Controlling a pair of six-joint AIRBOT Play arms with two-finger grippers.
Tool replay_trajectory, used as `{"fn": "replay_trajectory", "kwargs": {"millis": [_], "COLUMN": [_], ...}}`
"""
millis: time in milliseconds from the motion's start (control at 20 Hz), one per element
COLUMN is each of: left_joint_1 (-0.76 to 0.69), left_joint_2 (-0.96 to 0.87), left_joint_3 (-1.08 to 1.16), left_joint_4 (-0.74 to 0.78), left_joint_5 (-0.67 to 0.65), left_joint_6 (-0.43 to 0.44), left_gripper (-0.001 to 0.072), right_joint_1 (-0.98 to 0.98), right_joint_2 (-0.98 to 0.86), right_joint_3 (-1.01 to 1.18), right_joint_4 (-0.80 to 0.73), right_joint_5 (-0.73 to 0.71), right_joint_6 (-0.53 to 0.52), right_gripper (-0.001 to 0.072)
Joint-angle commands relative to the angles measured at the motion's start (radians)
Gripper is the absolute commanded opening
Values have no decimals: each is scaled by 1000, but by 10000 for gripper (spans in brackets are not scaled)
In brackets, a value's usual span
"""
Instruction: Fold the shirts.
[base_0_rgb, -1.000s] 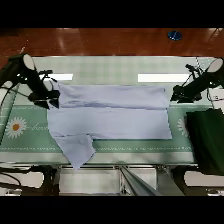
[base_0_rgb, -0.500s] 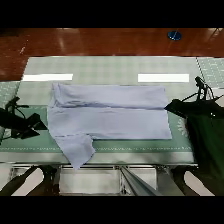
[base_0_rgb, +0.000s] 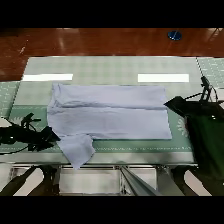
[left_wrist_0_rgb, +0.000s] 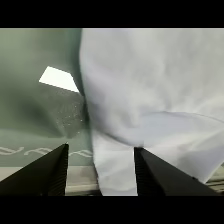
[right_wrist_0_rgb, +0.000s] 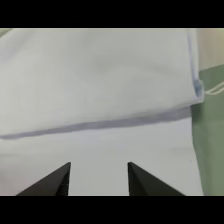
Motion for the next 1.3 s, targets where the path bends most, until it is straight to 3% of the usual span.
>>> {"fn": "replay_trajectory", "kwargs": {"millis": [0,100,150,200,250,350,500,850,1200,1250], "left_joint_1": [-39,-75,-98,-120,-133,-135,-135,-136,-135,-135], "left_joint_2": [-21,-29,-32,-35,-35,-34,-33,-33,-33,-33], "left_joint_3": [-37,-48,-50,-49,-48,-47,-44,-44,-44,-42], "left_joint_4": [-72,-94,-95,-95,-95,-95,-95,-101,-103,-103], "left_joint_5": [124,177,181,179,172,154,143,137,136,136], "left_joint_6": [13,14,25,52,66,74,74,78,84,84], "left_gripper": [507,488,365,137,20,20,20,20,20,20], "right_joint_1": [-147,-290,-351,-389,-408,-397,-347,-237,-92,-79], "right_joint_2": [41,52,52,52,51,55,55,44,-151,-160], "right_joint_3": [0,0,-6,-21,-43,-96,-177,-258,-255,-250], "right_joint_4": [40,-84,-195,-280,-353,-444,-394,-357,-8,40], "right_joint_5": [6,72,152,233,310,374,396,280,21,5], "right_joint_6": [8,57,99,122,123,150,136,133,22,-4], "right_gripper": [420,420,420,419,420,419,420,419,405,347]}}
